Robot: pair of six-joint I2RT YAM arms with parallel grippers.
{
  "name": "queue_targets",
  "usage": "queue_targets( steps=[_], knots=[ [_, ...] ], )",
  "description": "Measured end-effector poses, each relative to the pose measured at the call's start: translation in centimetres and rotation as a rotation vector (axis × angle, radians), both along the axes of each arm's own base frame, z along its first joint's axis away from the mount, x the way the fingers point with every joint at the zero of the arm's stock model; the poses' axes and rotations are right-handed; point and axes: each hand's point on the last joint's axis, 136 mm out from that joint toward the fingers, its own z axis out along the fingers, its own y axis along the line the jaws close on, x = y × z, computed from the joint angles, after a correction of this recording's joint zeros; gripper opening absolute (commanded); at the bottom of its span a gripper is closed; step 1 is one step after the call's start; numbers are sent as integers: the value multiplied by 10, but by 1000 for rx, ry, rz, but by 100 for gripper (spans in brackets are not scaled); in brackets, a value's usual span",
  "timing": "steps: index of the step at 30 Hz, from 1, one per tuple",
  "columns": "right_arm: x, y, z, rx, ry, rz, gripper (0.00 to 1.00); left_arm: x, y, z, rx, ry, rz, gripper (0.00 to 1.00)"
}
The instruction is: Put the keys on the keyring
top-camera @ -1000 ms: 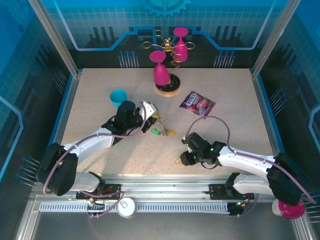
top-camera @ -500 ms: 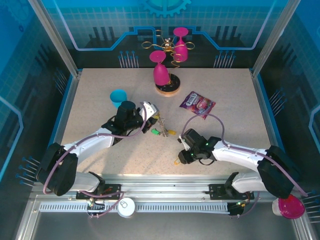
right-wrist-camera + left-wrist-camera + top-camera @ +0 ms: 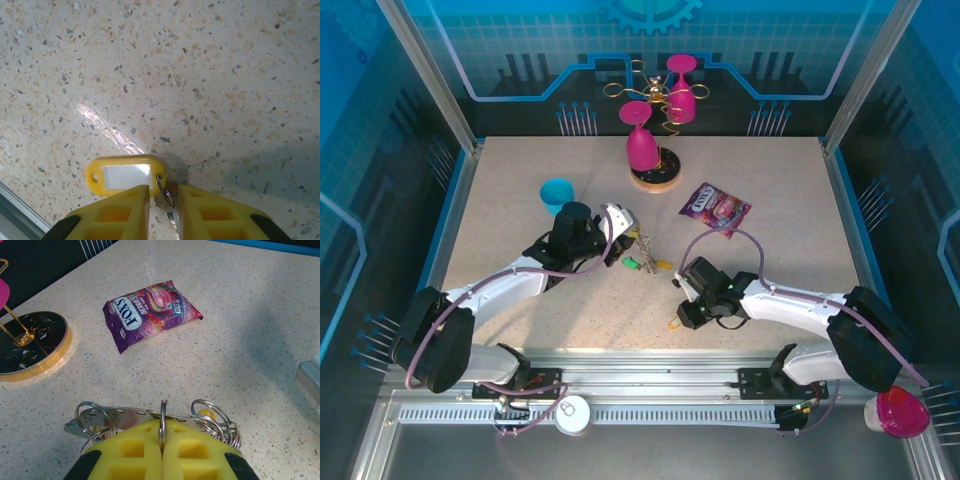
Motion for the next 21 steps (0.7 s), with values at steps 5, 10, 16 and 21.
queue_targets(
  steps=[5, 10, 16, 21],
  knots=[
    [0, 1, -1, -3, 6, 6, 22, 0, 0, 0, 0, -1, 0, 0],
    [-1, 0, -5, -10, 15, 12, 21, 0, 0, 0, 1, -2, -1, 0],
    [0, -1, -6, -15, 17, 15, 13, 0, 0, 0, 1, -2, -1, 0],
    [0, -1, -6, -15, 13, 23, 3, 0, 0, 0, 1, -3, -1, 0]
  ],
)
